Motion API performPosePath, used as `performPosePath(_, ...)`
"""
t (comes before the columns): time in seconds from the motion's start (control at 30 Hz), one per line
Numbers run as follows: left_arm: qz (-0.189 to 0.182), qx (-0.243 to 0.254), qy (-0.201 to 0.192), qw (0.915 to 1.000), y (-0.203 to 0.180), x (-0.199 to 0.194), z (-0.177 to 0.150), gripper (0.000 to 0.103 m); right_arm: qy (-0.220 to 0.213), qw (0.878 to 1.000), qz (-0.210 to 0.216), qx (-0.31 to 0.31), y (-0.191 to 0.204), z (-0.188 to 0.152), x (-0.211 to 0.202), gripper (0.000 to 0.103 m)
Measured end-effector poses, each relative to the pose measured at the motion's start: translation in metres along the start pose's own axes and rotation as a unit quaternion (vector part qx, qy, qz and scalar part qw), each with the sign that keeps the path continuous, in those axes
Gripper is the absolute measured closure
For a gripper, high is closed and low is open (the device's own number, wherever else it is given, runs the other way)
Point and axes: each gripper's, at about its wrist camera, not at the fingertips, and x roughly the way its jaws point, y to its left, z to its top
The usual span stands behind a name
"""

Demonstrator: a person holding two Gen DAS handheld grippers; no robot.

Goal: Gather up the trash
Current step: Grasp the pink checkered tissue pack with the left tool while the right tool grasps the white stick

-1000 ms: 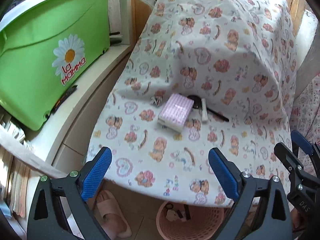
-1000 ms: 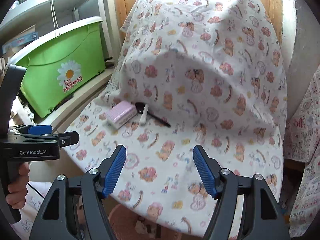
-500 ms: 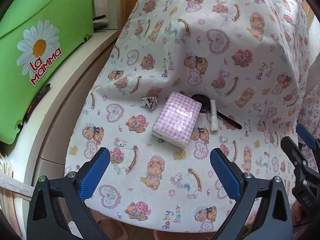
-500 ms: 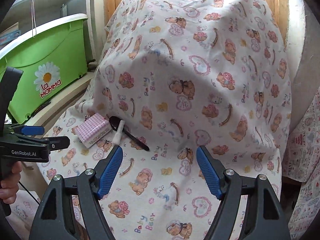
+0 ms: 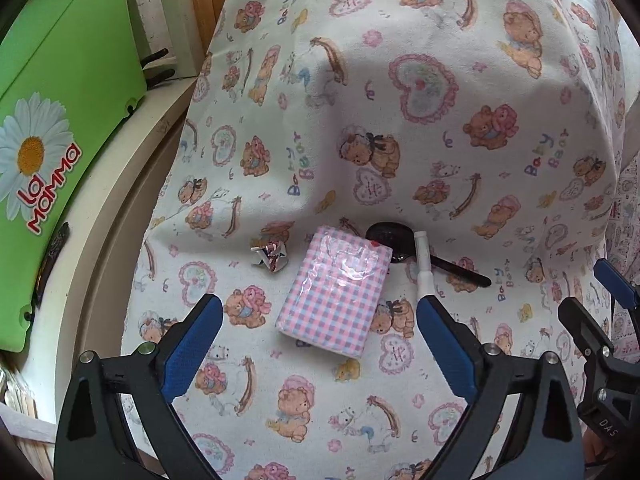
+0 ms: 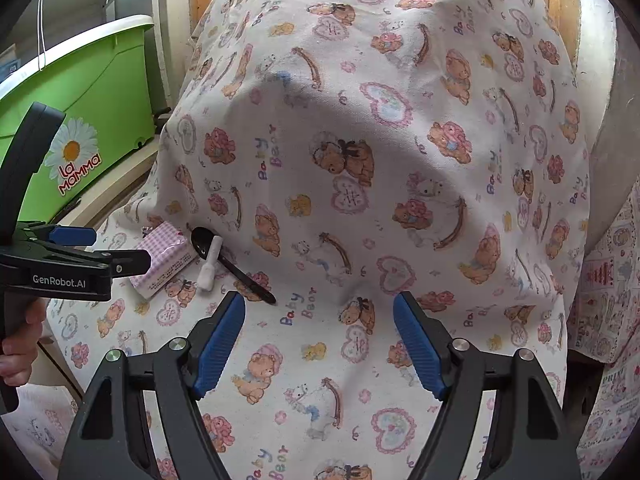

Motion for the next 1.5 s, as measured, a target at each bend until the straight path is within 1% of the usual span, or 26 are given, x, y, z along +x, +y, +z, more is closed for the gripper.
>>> performPosePath(0.2, -0.005, -0.01, 0.023, 0.9997, 0.002, 0.018, 0.012, 0.018, 0.007, 1.0, -0.003, 0.01, -0.003, 0.003, 0.009, 0.025)
performPosePath(0.27, -0.013, -0.016, 0.029, 0.9994, 0.004, 0.025, 0.016, 0.02, 0.007, 1.0, -0.005, 0.011, -0.003, 0.004, 0.011, 0.025)
performPosePath(0.4, -0.037, -0.03, 0.053, 0.9975, 0.011, 0.039, 0.021, 0.027, 0.011, 1.0, -0.005, 0.015, -0.003, 0.003, 0.012, 0.025)
performPosePath(0.47, -0.051, -0.032, 0.064, 0.9961, 0.01, 0.041, 0.018, 0.028, 0.012, 1.0, -0.004, 0.017, -0.003, 0.003, 0.013, 0.025)
performPosePath(0.57, -0.045, -0.021, 0.075, 0.9959, 0.007, 0.04, 0.012, 0.034, 0.013, 1.0, -0.003, 0.019, -0.004, 0.003, 0.011, 0.025)
performPosePath(0.67, -0.046, -0.006, 0.08, 0.9957, -0.002, 0.033, 0.003, 0.035, 0.012, 1.0, -0.004, 0.017, -0.004, 0.002, 0.009, 0.025)
performPosePath(0.77, -0.041, 0.006, 0.072, 0.9965, -0.01, 0.026, -0.003, 0.035, 0.014, 1.0, -0.005, 0.016, -0.002, 0.002, 0.009, 0.025)
performPosePath(0.87, -0.034, 0.004, 0.063, 0.9974, -0.013, 0.027, -0.004, 0.035, 0.016, 1.0, -0.005, 0.015, 0.002, 0.003, 0.01, 0.025)
performPosePath(0.93, -0.018, 0.001, 0.056, 0.9982, -0.017, 0.028, -0.004, 0.035, 0.018, 1.0, -0.004, 0.012, 0.005, 0.004, 0.013, 0.025)
performPosePath(1.0, 0.005, -0.003, 0.049, 0.9988, -0.014, 0.033, 0.001, 0.041, 0.02, 1.0, -0.005, 0.009, 0.008, 0.004, 0.015, 0.025)
performPosePath(1.03, 0.009, -0.01, 0.049, 0.9987, -0.012, 0.034, 0.003, 0.042, 0.021, 1.0, -0.005, 0.008, 0.009, 0.004, 0.016, 0.025)
performPosePath(1.07, 0.006, -0.019, 0.05, 0.9986, -0.011, 0.034, 0.003, 0.042, 0.022, 1.0, -0.005, 0.007, 0.01, 0.004, 0.017, 0.025)
performPosePath(1.13, -0.019, -0.028, 0.052, 0.9981, -0.005, 0.033, 0.006, 0.046, 0.024, 1.0, -0.005, 0.006, 0.012, 0.003, 0.02, 0.025)
performPosePath(1.17, -0.018, -0.023, 0.051, 0.9982, -0.005, 0.032, 0.007, 0.046, 0.024, 1.0, -0.004, 0.006, 0.013, 0.004, 0.02, 0.025)
performPosePath(1.2, -0.011, -0.018, 0.05, 0.9985, -0.006, 0.031, 0.007, 0.053, 0.024, 1.0, -0.004, 0.007, 0.013, 0.004, 0.021, 0.025)
performPosePath(1.23, -0.001, -0.015, 0.048, 0.9987, -0.007, 0.031, 0.007, 0.055, 0.023, 1.0, -0.002, 0.009, 0.014, 0.004, 0.021, 0.025)
performPosePath(1.3, 0.004, -0.022, 0.044, 0.9988, -0.005, 0.028, 0.005, 0.055, 0.022, 1.0, 0.003, 0.01, 0.016, 0.004, 0.022, 0.025)
performPosePath(1.37, 0.003, -0.035, 0.035, 0.9988, -0.002, 0.018, 0.007, 0.056, 0.02, 1.0, 0.008, 0.006, 0.02, 0.004, 0.022, 0.025)
performPosePath(1.43, 0.001, -0.043, 0.016, 0.999, 0.0, -0.001, 0.004, 0.056, 0.018, 1.0, 0.014, 0.0, 0.026, 0.004, 0.022, 0.025)
performPosePath(1.5, 0.008, -0.046, -0.01, 0.9989, 0.006, -0.021, 0.002, 0.056, 0.014, 1.0, 0.024, -0.003, 0.032, 0.006, 0.023, 0.025)
